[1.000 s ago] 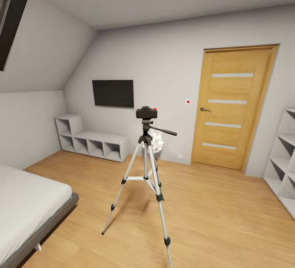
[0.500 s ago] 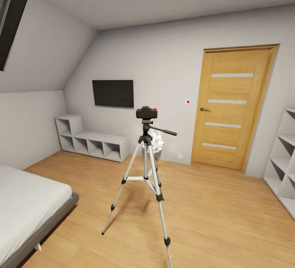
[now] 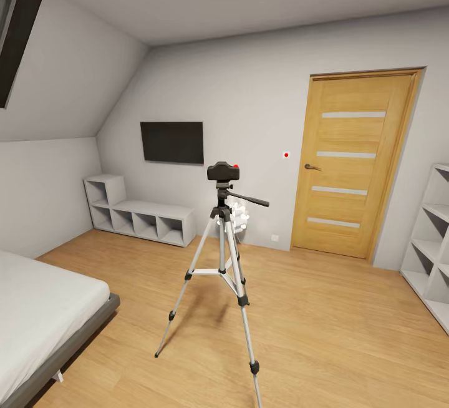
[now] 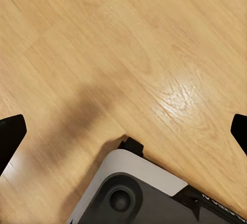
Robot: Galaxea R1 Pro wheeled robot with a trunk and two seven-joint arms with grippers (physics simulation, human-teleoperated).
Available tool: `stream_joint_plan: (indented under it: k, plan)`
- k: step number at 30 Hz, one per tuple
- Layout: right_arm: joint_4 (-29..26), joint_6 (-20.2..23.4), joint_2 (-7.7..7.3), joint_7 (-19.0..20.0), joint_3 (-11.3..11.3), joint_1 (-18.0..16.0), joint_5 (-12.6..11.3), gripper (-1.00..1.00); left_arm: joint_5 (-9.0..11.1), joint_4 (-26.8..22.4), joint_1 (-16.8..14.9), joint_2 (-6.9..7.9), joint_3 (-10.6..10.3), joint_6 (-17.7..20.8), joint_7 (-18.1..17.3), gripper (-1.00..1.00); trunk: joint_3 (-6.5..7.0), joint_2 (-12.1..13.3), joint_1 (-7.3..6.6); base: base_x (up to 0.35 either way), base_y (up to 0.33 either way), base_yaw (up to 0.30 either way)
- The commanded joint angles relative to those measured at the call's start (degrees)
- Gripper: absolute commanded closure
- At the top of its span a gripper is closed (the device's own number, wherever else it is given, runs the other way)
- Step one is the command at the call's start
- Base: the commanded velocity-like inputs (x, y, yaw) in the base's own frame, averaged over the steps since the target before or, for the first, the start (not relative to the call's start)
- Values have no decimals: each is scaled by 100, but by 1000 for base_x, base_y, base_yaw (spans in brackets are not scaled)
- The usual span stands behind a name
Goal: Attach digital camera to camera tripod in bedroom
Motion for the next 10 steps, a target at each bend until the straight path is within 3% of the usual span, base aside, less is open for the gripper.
stream_joint_plan:
  k: [1, 3, 10]
  plan:
    - [12, -30, 6, 13, -51, -7, 36, -100, 44, -4, -3, 0, -48, -8, 19, -100, -10, -8, 2, 0, 0, 0]
    - [11, -31, 20, 12, -55, -7, 28, -100, 44, -4, -3, -3, -47, -8, 19, -100, -10, -8, 2, 0, 0, 0]
    - [10, -30, 325, 12, -47, -7, 25, -100, 44, -4, -3, -2, -46, -8, 19, -100, -10, -8, 2, 0, 0, 0]
